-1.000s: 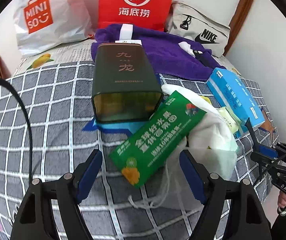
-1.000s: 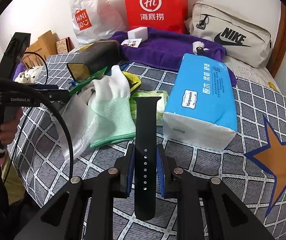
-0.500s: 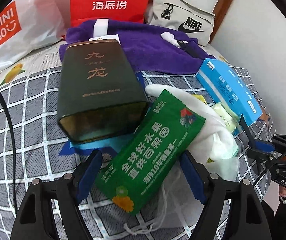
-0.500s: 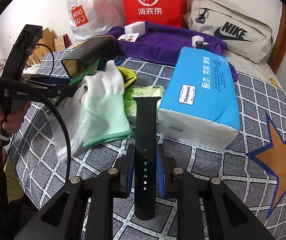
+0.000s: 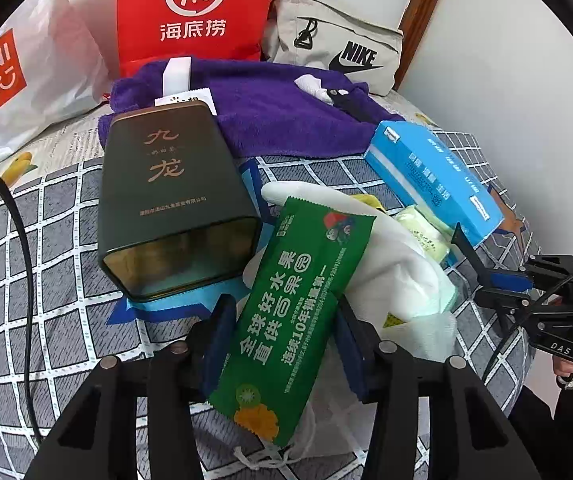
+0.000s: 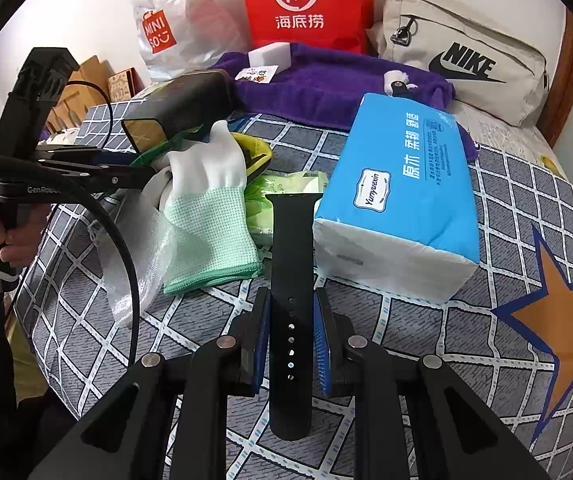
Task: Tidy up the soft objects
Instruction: 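Close the right tool on the second black strap while the left tool grasps the green packet, then lift the black strap and green packet and carry both toward the purple towel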
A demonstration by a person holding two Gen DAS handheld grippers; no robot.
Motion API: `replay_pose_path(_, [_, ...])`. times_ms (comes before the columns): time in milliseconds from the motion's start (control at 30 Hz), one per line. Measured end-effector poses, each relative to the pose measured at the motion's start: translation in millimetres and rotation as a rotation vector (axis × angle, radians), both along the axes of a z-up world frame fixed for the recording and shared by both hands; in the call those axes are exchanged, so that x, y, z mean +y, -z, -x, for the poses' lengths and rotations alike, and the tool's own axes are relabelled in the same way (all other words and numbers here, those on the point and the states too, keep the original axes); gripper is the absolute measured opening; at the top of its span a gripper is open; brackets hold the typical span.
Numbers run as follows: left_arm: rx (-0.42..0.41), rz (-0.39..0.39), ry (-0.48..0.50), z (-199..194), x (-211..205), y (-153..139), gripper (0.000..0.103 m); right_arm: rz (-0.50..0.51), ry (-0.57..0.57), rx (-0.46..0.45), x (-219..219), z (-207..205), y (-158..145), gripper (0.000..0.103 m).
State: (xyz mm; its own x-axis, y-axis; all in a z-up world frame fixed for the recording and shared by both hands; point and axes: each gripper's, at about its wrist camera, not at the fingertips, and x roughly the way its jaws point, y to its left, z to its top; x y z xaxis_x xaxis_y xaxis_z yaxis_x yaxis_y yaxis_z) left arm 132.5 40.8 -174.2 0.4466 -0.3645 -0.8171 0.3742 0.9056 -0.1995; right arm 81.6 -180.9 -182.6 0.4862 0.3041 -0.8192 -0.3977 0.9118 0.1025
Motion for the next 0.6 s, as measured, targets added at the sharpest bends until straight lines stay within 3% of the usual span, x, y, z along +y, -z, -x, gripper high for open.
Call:
replay_pose_path(233, [0.026, 0.013, 0.016, 1, -3, 4, 0.046, 0.001, -0.007, 0.001, 0, 2, -2, 0.021])
replay_pose_path(367, [0.046, 0.024, 0.018, -4, -4, 9, 0.058, 0.002, -0.006, 0.003, 0, 3, -2, 0.021])
replay_pose_path(500, [0.052, 0.036, 0.011, -8, -4, 15, 0.057, 0.003, -0.008, 0.003, 1, 3, -2, 0.021])
replay_pose_path(533, [0.047, 0.035, 0.011, -7, -4, 14, 0.05, 0.003, -0.009, 0.003, 1, 3, -2, 0.021])
replay_pose_path(600, [0.037, 0.023, 0.011, -4, -3, 12, 0.047, 0.004, -0.009, 0.001, 1, 3, -3, 0.021])
